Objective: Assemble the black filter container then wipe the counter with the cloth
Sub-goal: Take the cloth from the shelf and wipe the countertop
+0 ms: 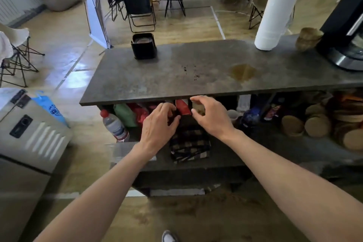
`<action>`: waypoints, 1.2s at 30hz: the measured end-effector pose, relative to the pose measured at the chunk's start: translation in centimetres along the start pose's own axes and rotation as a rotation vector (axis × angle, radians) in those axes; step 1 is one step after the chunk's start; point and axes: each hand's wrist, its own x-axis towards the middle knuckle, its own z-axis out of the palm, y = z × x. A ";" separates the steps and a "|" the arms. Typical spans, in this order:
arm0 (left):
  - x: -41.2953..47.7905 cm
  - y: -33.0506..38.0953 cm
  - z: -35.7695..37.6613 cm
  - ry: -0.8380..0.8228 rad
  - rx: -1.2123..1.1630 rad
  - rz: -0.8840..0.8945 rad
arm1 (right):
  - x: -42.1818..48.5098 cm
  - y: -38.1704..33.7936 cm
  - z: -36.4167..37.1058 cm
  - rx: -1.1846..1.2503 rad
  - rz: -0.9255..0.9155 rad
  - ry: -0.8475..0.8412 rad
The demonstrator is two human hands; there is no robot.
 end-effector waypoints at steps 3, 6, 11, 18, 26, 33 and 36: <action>-2.4 -1.2 2.4 -0.123 0.033 -0.060 | -2.3 1.9 1.8 0.001 0.075 -0.068; -3.8 -3.1 5.3 -0.292 0.012 -0.192 | -4.1 4.3 4.2 0.038 0.249 -0.178; -4.8 -7.2 11.7 -0.609 -0.062 -0.483 | -6.3 9.5 9.0 0.089 0.578 -0.299; -5.1 -9.7 18.4 -0.642 0.021 -0.645 | -7.1 15.0 14.5 0.021 0.866 -0.306; -4.2 -10.6 21.2 -0.485 -0.170 -0.786 | -5.1 15.5 17.8 0.319 1.059 -0.184; -3.6 -9.4 19.7 -0.381 -0.609 -0.842 | -4.6 13.9 16.7 0.537 1.029 -0.160; -4.1 -8.0 17.6 -0.424 -0.657 -0.772 | -5.3 12.8 14.7 0.589 0.971 -0.147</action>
